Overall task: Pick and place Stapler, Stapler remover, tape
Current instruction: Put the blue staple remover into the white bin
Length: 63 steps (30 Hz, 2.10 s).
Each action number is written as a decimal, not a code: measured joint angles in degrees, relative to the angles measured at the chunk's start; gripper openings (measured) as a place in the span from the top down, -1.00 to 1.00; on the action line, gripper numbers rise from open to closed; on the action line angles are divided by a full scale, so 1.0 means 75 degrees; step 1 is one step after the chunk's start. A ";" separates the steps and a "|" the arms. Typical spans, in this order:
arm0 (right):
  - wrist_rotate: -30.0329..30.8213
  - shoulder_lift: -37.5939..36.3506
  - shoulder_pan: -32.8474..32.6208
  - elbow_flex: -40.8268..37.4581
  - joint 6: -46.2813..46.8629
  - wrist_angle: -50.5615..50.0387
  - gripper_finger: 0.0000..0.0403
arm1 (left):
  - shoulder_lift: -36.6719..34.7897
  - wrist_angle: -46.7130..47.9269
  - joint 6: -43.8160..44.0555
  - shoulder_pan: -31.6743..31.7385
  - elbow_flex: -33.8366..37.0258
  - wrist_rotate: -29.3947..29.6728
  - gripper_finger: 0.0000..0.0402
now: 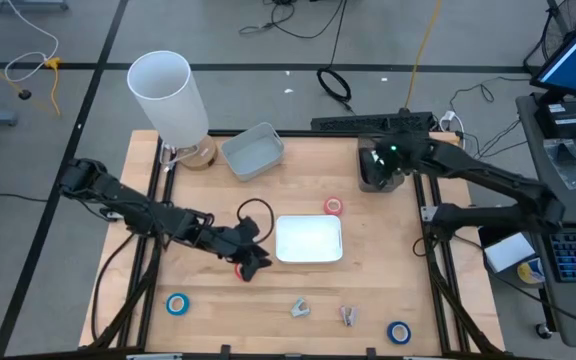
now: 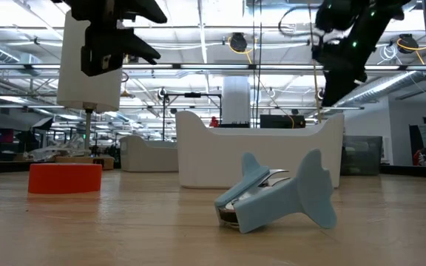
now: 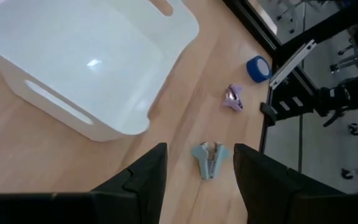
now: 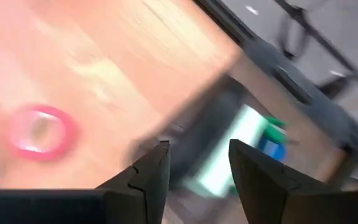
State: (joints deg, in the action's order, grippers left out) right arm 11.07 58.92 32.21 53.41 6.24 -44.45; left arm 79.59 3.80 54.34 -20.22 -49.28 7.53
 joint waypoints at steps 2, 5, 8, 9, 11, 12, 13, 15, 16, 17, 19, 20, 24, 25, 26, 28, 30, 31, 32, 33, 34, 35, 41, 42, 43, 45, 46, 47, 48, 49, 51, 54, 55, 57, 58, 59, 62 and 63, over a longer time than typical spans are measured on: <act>-0.0415 -0.0301 -0.0087 0.0000 0.0191 0.0158 0.21 | 0.0000 -0.0130 0.0011 -0.0112 0.0000 0.0180 0.08; -0.0809 -0.0676 -0.0241 0.0000 0.0303 0.0229 0.21 | 0.0038 -0.0262 0.0103 -0.0255 0.0000 0.0379 0.08; -0.1199 -0.0968 -0.0398 0.0000 0.0285 0.0247 0.21 | 0.0264 -0.0613 0.0217 -0.0404 0.0000 0.0414 0.08; -0.1322 -0.1056 -0.0448 0.0000 0.0283 0.0271 0.21 | 0.0400 -0.0871 0.0226 -0.0444 0.0000 0.0422 0.08; -0.1639 -0.1203 -0.0537 0.0000 0.0275 0.0349 0.21 | 0.0721 -0.1400 0.0231 -0.0539 0.0000 0.0417 0.08; -0.1789 -0.1274 -0.0580 0.0000 0.0266 0.0372 0.21 | 0.0890 -0.1587 0.0259 -0.0590 0.0000 0.0414 0.08; -0.1948 -0.1346 -0.0626 0.0000 0.0240 0.0407 0.21 | 0.1079 -0.1797 0.0320 -0.0619 -0.0005 0.0405 0.08; -0.2274 -0.1477 -0.0707 0.0000 0.0219 0.0473 0.21 | 0.1441 -0.1829 0.0403 -0.0670 -0.0196 0.0345 0.08; -0.2429 -0.1548 -0.0743 0.0000 0.0198 0.0476 0.21 | 0.1619 -0.1760 0.0401 -0.0686 -0.0355 0.0299 0.08; -0.2596 -0.1613 -0.0778 0.0000 0.0164 0.0473 0.21 | 0.1799 -0.1632 0.0390 -0.0705 -0.0559 0.0242 0.08; -0.2867 -0.1760 -0.0868 0.0000 0.0153 0.0484 0.21 | 0.2192 -0.1347 0.0312 -0.0726 -0.1067 0.0085 0.08; -0.2943 -0.1833 -0.0920 0.0000 0.0217 0.0489 0.21 | 0.2387 -0.1108 0.0256 -0.0727 -0.1329 0.0009 0.08; -0.2981 -0.2199 -0.1166 0.0000 0.0462 0.0490 0.21 | 0.3176 0.0025 0.0117 -0.0724 -0.2426 -0.0220 0.08; -0.2972 -0.2312 -0.1245 0.0000 0.0473 0.0475 0.21 | 0.3340 0.0254 0.0116 -0.0723 -0.2653 -0.0279 0.08; -0.2930 -0.2436 -0.1322 0.0000 0.0495 0.0467 0.21 | 0.3508 0.0389 0.0114 -0.0723 -0.2869 -0.0344 0.08; -0.2875 -0.2686 -0.1456 0.0000 0.0628 0.0468 0.21 | 0.3743 0.0514 0.0115 -0.0723 -0.3138 -0.0412 0.08; -0.2873 -0.2998 -0.1578 -0.0090 0.0732 0.0635 0.21 | 0.3910 0.0503 0.0120 -0.0743 -0.3318 -0.0457 0.08; -0.2873 -0.3202 -0.1630 -0.0198 0.0821 0.0696 0.21 | 0.3953 0.0502 0.0169 -0.0760 -0.3361 -0.0454 0.08; -0.2874 -0.3406 -0.1681 -0.0355 0.0915 0.0813 0.21 | 0.3980 0.0503 0.0215 -0.0773 -0.3386 -0.0453 0.08; -0.2876 -0.3638 -0.1729 -0.0505 0.1032 0.0944 0.21 | 0.3984 0.0513 0.0280 -0.0784 -0.3394 -0.0442 0.08; -0.2875 -0.3859 -0.1765 -0.0665 0.1128 0.1088 0.21 | 0.3987 0.0591 0.0405 -0.0806 -0.3396 -0.0423 0.08; -0.2876 -0.4073 -0.1801 -0.0854 0.1233 0.1231 0.21 | 0.3987 0.0726 0.0511 -0.0825 -0.3398 -0.0414 0.08; -0.2864 -0.5162 -0.1869 -0.1803 0.1536 0.1664 0.21 | 0.3995 0.1167 0.0979 -0.0866 -0.3398 -0.0390 0.08; -0.2856 -0.5298 -0.1869 -0.1933 0.1536 0.1750 0.21 | 0.3995 0.1169 0.0980 -0.0872 -0.3398 -0.0393 0.08; -0.2851 -0.5428 -0.1869 -0.2058 0.1536 0.1837 0.21 | 0.3995 0.1176 0.0984 -0.0872 -0.3398 -0.0391 0.08; -0.2796 -0.5662 -0.1869 -0.2303 0.1509 0.1845 0.21 | 0.3995 0.1246 0.1037 -0.0881 -0.3398 -0.0311 0.08; -0.2671 -0.5774 -0.1869 -0.2410 0.1499 0.1850 0.21 | 0.3995 0.1262 0.1057 -0.0880 -0.3398 -0.0242 0.08; -0.2554 -0.5889 -0.1869 -0.2528 0.1498 0.1885 0.21 | 0.3995 0.1273 0.1065 -0.0878 -0.3398 -0.0203 0.08; -0.2442 -0.6001 -0.1869 -0.2658 0.1504 0.1890 0.21 | 0.3995 0.1289 0.1101 -0.0878 -0.3398 -0.0200 0.08; -0.2343 -0.6103 -0.1866 -0.2784 0.1510 0.1901 0.21 | 0.3995 0.1306 0.1145 -0.0880 -0.3398 -0.0203 0.08; -0.2238 -0.6288 -0.1866 -0.3024 0.1507 0.1969 0.21 | 0.3995 0.1318 0.1228 -0.0903 -0.3398 -0.0196 0.08; -0.2243 -0.6513 -0.1860 -0.3344 0.1422 0.2379 0.21 | 0.3995 0.1442 0.1233 -0.0929 -0.3398 -0.0199 0.08; -0.2243 -0.6565 -0.1860 -0.3419 0.1332 0.2481 0.21 | 0.3995 0.1484 0.1230 -0.0929 -0.3398 -0.0198 0.08; -0.2243 -0.6623 -0.1860 -0.3535 0.1154 0.2696 0.21 | 0.3995 0.1488 0.1230 -0.0921 -0.3398 -0.0198 0.08; -0.2243 -0.6641 -0.1860 -0.3583 0.1082 0.2775 0.21 | 0.3995 0.1488 0.1230 -0.0921 -0.3398 -0.0197 0.08; -0.2246 -0.6656 -0.1860 -0.3625 0.1043 0.2825 0.21 | 0.3995 0.1488 0.1230 -0.0921 -0.3398 -0.0195 0.08; -0.2243 -0.6660 -0.1860 -0.3740 0.1060 0.3097 0.21 | 0.4074 0.1407 0.1196 -0.0936 -0.3398 -0.0140 0.08; -0.2246 -0.6660 -0.1860 -0.3762 0.1064 0.3132 0.21 | 0.4096 0.1419 0.1178 -0.0941 -0.3398 -0.0112 0.08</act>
State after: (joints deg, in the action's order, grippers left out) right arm -5.78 8.97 18.26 25.19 14.22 -20.96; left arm 110.32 14.45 63.18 -27.29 -74.76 6.69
